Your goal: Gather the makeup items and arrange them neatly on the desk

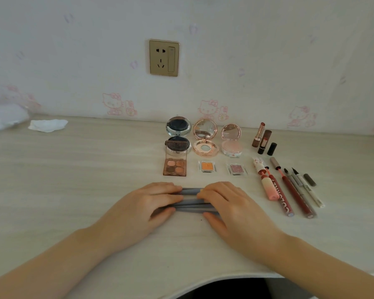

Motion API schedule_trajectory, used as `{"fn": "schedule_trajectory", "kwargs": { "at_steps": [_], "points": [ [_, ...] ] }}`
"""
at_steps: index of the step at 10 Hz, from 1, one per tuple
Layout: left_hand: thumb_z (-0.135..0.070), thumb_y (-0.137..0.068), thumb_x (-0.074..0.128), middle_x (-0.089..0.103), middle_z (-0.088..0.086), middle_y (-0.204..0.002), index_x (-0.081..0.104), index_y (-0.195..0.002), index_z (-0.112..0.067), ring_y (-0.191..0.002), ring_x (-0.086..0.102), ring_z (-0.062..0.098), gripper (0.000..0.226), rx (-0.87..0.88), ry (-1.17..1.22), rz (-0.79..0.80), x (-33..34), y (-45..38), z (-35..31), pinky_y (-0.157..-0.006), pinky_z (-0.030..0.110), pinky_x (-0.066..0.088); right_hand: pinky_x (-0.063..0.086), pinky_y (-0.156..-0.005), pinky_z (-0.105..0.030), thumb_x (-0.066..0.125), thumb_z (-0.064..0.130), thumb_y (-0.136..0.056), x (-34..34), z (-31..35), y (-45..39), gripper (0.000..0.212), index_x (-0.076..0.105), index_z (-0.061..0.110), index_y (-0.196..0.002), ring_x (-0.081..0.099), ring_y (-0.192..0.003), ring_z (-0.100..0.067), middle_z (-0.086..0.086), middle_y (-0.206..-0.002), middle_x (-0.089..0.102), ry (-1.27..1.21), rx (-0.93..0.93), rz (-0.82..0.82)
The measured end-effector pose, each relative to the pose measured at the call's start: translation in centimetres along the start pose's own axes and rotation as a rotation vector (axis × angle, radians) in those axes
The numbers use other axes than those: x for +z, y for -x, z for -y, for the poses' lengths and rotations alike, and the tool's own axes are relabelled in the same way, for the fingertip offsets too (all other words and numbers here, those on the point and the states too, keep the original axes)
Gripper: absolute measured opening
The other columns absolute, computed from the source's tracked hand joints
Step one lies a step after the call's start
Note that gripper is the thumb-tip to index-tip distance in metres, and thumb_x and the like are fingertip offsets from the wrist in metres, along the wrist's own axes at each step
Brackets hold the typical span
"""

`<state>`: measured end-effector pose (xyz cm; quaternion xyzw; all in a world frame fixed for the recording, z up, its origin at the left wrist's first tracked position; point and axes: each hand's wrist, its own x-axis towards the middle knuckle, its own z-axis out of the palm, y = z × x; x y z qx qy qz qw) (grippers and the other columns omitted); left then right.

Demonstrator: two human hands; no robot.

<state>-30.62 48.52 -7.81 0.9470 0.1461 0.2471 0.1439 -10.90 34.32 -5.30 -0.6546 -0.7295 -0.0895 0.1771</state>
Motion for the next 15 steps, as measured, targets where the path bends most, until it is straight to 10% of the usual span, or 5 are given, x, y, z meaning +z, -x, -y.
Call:
{"fn": "schedule_trajectory", "kwargs": {
  "at_steps": [2,6,8,15],
  "points": [
    [-0.04,-0.092,0.044,0.056,-0.018,-0.133,0.069,-0.116,-0.029,-0.122,0.049,-0.005,0.037,-0.008,-0.013,-0.005,0.1,0.0,0.2,-0.105,0.017,0.035,0.04,-0.107,-0.037,0.045,0.034,-0.09,0.0,-1.5,0.6,0.04,0.056,0.022,-0.126,0.048,-0.128,-0.019,0.002,-0.134,0.052,0.017,0.045,0.064],
    [-0.034,-0.09,0.043,0.067,-0.008,-0.121,0.068,-0.119,-0.019,-0.11,0.06,0.004,0.041,-0.038,-0.13,-0.018,0.3,-1.7,0.4,-0.099,0.015,0.039,0.048,-0.098,-0.043,0.033,0.039,-0.092,0.7,-3.0,-0.3,0.046,0.059,0.025,-0.127,0.056,-0.122,-0.02,0.001,-0.13,0.061,0.14,0.101,0.136],
    [-0.031,-0.088,0.042,0.069,-0.008,-0.117,0.07,-0.115,-0.019,-0.105,0.064,0.006,0.041,-0.005,-0.21,-0.02,0.3,-2.4,0.4,-0.094,0.017,0.043,0.024,-0.117,-0.039,0.014,0.046,-0.093,0.9,-3.6,-0.3,0.06,0.037,0.029,-0.145,0.029,-0.142,-0.019,0.003,-0.151,0.038,0.05,0.085,0.181],
    [-0.033,-0.09,0.039,0.064,-0.005,-0.12,0.06,-0.126,-0.02,-0.115,0.055,0.013,0.043,-0.113,-0.289,0.001,-1.0,-2.7,-4.0,-0.091,0.029,0.05,-0.002,-0.108,-0.015,0.033,0.04,-0.101,-4.1,-3.2,3.0,0.054,0.017,0.025,-0.151,0.008,-0.146,-0.008,0.006,-0.158,0.02,0.065,0.215,0.105]
  ]
}}
